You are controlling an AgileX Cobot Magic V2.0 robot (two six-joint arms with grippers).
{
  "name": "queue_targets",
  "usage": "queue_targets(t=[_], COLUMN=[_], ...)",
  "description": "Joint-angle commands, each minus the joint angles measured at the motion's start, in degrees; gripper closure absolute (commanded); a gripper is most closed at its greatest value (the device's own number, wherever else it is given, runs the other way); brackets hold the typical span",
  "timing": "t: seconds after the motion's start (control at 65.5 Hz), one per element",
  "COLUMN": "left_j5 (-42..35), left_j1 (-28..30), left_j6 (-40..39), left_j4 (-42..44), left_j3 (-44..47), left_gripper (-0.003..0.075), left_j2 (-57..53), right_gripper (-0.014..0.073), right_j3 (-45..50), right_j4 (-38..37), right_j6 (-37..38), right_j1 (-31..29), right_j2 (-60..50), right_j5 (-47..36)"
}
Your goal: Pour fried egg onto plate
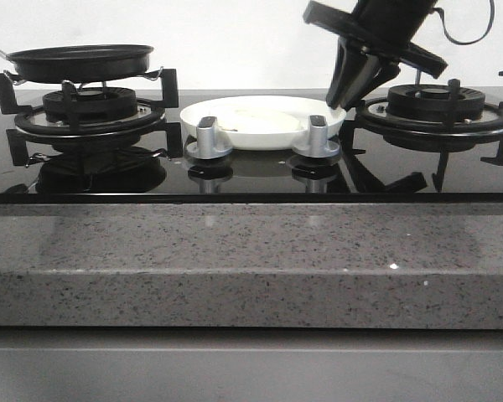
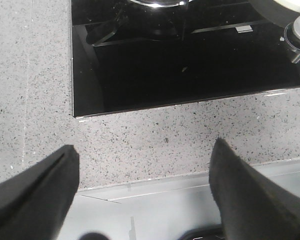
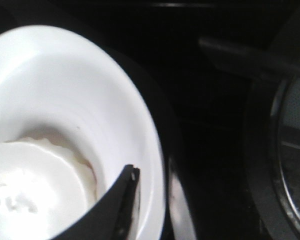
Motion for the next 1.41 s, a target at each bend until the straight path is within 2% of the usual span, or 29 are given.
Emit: queue_targets(t=[0.0, 0.168, 0.29, 0.397, 0.626, 0.855, 1.161, 1.39], left_j5=[-3.38, -3.38, -3.38, -3.38, -3.38, -3.59, -4.11, -5.32], left_j1=[-0.44, -0.44, -0.44, -0.44, -0.44, -0.44, -0.44, -0.44], left_j6=[-0.61, -0.61, -0.61, -0.61, -0.61, -0.61, -0.61, -0.61], left_j4=[-0.4, -2.15, -2.39, -2.39, -2.39, -2.59, -4.03, -4.03], left_j3=[-1.43, -1.43, -1.43, -1.43, -1.43, -1.43, -1.43, -1.43], left_gripper=[0.0185, 0.0185, 0.0185, 0.0185, 0.0185, 0.0185, 0.0185, 0.0185], left_j2=[-0.12, -0.12, -0.12, -0.12, -0.12, -0.12, -0.12, -0.12], right_gripper=[0.0354, 0.0355, 0.0355, 0.0355, 0.0355, 0.0355, 0.0355, 0.0355], right_j3=[-3.75, -4.79, -2.87, 4.08, 29.76, 47.22, 60.29, 62.79], right_j4=[2.19, 1.7, -2.06, -6.13, -7.22, -11.27, -11.93, -11.93], right_j6=[-0.05, -1.21, -1.59, -1.59, -1.88, -2.21, -2.21, -2.21], right_j1=[-0.17, 0.21, 1.46, 3.31, 4.56, 4.56, 4.56, 4.56], right_j2=[-4.24, -8.5, -14.1, -21.9, -43.2, -61.92, -82.13, -86.91], right_j5=[0.13, 2.78, 3.34, 0.19, -9.47, -10.27, -7.54, -4.16])
